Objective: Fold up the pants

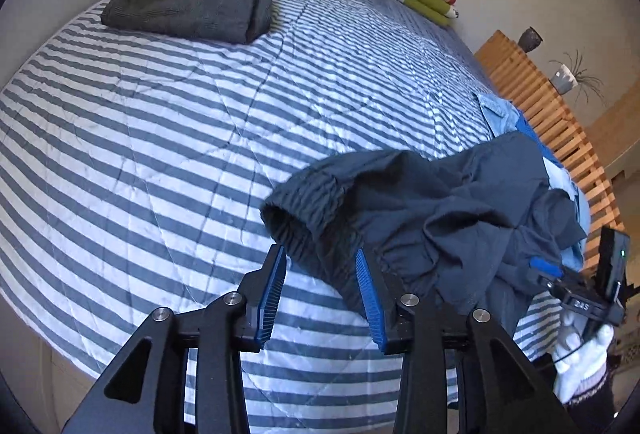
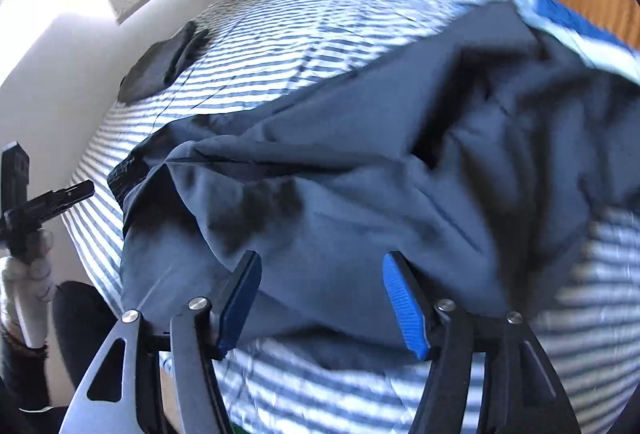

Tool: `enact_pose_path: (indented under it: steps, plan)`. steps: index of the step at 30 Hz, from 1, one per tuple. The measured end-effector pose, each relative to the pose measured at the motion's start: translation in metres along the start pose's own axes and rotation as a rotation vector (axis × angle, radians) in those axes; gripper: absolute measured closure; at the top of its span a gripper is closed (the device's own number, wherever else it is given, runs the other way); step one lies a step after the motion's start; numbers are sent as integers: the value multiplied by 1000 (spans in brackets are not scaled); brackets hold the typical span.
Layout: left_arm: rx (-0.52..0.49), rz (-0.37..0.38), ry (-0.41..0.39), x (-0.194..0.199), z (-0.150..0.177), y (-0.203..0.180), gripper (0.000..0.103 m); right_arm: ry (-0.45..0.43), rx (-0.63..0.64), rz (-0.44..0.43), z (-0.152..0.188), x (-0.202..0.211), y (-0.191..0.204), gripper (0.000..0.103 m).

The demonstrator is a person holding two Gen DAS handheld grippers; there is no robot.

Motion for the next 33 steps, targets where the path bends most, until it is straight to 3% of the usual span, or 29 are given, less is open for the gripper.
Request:
enact_pose_path:
  steps: [3,4,5,6,11,14,16,17,18,19,20,23,28,30,33]
  plan:
    - [-8,-7,13,-5,7,-7,61,44,79,48,-12,-31,14,41]
    - [-8,-6,18,-7,9,-8,58,71,86,55,-12,-40,18,46]
    - [-9,-8,23,-9,11,-9,54,103,89,54,-9,-47,18,78]
    - [-16,-9,29,-11,13,-11,53,158,82,44,-3,-55,17,101]
    - [-17,-38,48,-26,14,-11,34,140,64,106,22,-24,-3,103]
    - [35,-39,63,-43,7,-5,30,121,6,133,41,7,-25,103]
    - [53,-28,67,-58,0,-4,32,79,7,165,43,28,-33,102]
    - [60,-23,67,-66,-3,-5,33,67,4,169,41,33,-34,96]
    - [68,-26,60,-72,-6,-7,41,53,-7,150,38,39,-35,78]
    - [73,-15,61,-78,-9,-10,84,34,-21,132,36,42,-37,66]
    - [79,29,94,-83,-11,-16,97,7,-38,116,32,45,-39,46]
    - [41,58,28,-65,-33,-35,98,-48,-26,55,8,39,-20,42]
    - [9,108,-133,6,-91,-58,98,-98,91,13,-31,19,24,41]
    - [-8,96,-173,24,-109,-62,97,-107,134,-15,-47,10,50,40]
    - [-12,61,-131,22,-122,-61,85,-72,207,-3,-59,-15,73,38]
Point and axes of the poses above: each gripper's, at about its wrist camera, not at the fingertips, and x roughly against the way its jaws point, y to its left, z to its underside, the point moved 5 cm from there along -x, roughly the way its jaws point, and after that the axes turned 11 degrees about x, right-handed, at the moved point
